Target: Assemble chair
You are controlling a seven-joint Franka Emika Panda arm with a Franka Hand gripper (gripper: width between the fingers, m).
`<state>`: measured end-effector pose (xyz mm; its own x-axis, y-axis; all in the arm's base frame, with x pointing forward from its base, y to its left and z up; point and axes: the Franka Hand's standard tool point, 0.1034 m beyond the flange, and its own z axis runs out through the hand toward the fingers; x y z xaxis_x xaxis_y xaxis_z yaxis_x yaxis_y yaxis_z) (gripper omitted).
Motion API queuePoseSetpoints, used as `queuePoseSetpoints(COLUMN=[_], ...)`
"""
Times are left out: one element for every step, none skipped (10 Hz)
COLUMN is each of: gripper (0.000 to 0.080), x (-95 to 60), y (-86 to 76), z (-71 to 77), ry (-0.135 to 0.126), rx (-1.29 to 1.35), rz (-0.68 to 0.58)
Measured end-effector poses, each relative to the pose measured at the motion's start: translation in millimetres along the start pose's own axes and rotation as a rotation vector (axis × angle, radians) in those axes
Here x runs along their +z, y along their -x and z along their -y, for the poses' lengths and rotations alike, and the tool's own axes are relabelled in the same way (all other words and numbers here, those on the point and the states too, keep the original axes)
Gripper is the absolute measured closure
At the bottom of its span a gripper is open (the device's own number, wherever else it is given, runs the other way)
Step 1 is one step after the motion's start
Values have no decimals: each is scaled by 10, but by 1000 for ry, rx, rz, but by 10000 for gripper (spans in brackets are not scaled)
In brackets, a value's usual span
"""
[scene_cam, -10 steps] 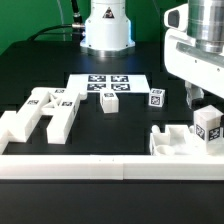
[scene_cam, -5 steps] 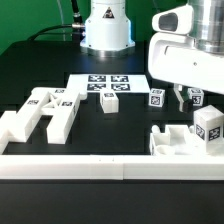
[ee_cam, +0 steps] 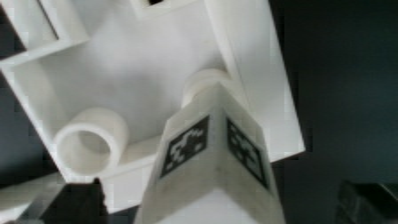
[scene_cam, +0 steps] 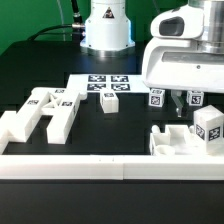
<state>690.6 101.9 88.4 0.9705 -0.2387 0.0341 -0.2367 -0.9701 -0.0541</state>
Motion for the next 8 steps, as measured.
queuePoseSetpoints(gripper=[151, 151, 151, 151, 151, 151, 152, 152], x=[8, 18, 18, 18, 18, 18, 18, 19], y=[4, 10, 8, 3, 1, 0, 0, 0], z=[5, 11, 5, -6, -13, -17, -17, -17], ry=[1, 0, 1, 1, 1, 1, 1, 1], rx=[-45, -100, -135, -231, -275, -332, -331, -330], rz=[0, 2, 2, 2, 2, 2, 2, 2])
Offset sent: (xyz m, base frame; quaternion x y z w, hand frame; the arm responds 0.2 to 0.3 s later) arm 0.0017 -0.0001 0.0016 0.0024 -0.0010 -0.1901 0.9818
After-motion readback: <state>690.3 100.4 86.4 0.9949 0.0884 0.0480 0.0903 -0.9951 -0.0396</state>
